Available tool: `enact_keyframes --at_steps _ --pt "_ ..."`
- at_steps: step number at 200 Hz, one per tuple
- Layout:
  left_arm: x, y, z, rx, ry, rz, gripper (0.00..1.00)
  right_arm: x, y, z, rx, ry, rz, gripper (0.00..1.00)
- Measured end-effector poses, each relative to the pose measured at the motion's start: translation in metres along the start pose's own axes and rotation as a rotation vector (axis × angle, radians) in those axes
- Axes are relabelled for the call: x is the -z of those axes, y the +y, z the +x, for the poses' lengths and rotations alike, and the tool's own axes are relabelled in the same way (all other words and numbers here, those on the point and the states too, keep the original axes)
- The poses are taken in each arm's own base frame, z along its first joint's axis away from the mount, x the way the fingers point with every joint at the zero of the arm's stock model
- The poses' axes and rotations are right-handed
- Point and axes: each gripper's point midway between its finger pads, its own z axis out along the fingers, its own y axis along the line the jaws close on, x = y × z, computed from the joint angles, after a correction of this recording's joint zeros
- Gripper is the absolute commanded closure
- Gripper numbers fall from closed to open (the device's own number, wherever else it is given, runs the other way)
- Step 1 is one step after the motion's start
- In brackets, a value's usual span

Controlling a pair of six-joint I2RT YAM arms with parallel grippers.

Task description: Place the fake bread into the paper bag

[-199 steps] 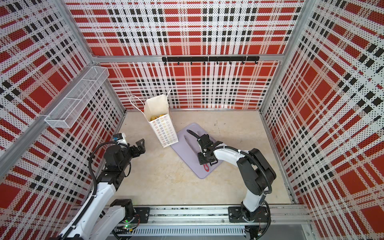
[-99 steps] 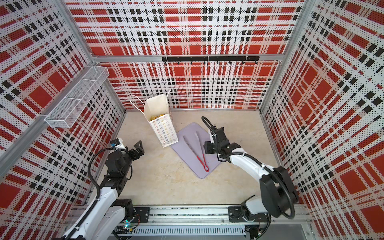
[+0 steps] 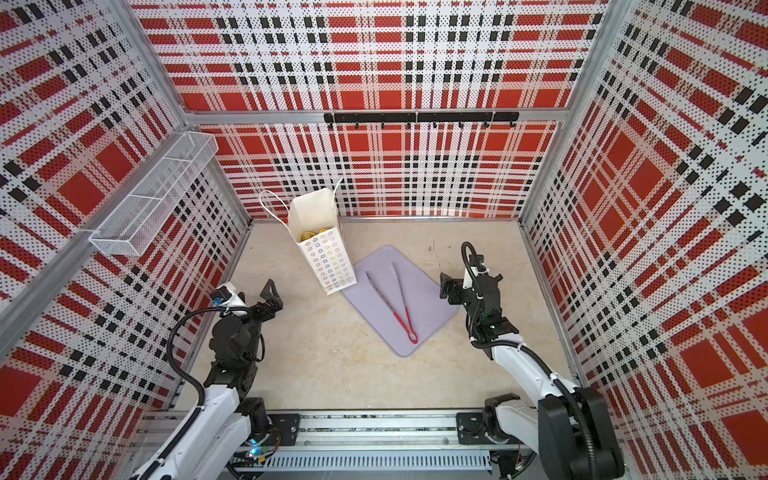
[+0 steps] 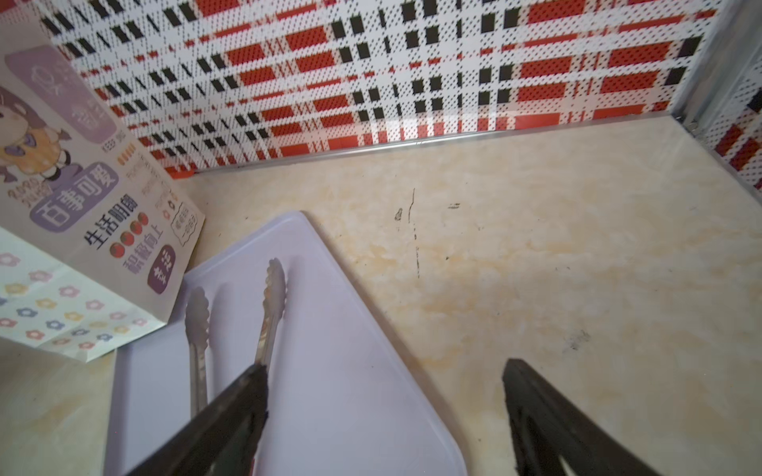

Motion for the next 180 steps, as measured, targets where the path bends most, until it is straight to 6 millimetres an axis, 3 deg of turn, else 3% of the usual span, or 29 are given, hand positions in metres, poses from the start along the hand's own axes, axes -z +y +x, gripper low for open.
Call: enact_keyframes --at_steps 49,104,147,180 --pt "-0.008 0.003 0.004 -0.07 -0.015 -0.015 0.02 0.006 -0.033 -0.006 0.027 -0.1 0.089 0.0" --pt "-0.018 0.019 0.008 -0.127 -0.035 -0.108 0.02 0.01 -0.053 -0.014 0.074 -0.159 0.162 0.0" --pt "-0.027 0.027 0.015 -0.193 -0.042 -0.148 0.02 0.006 -0.069 -0.002 0.115 -0.164 0.214 0.0" --pt "-0.028 0.033 0.03 -0.252 -0.035 -0.153 0.02 0.01 -0.077 0.011 0.142 -0.18 0.239 0.0"
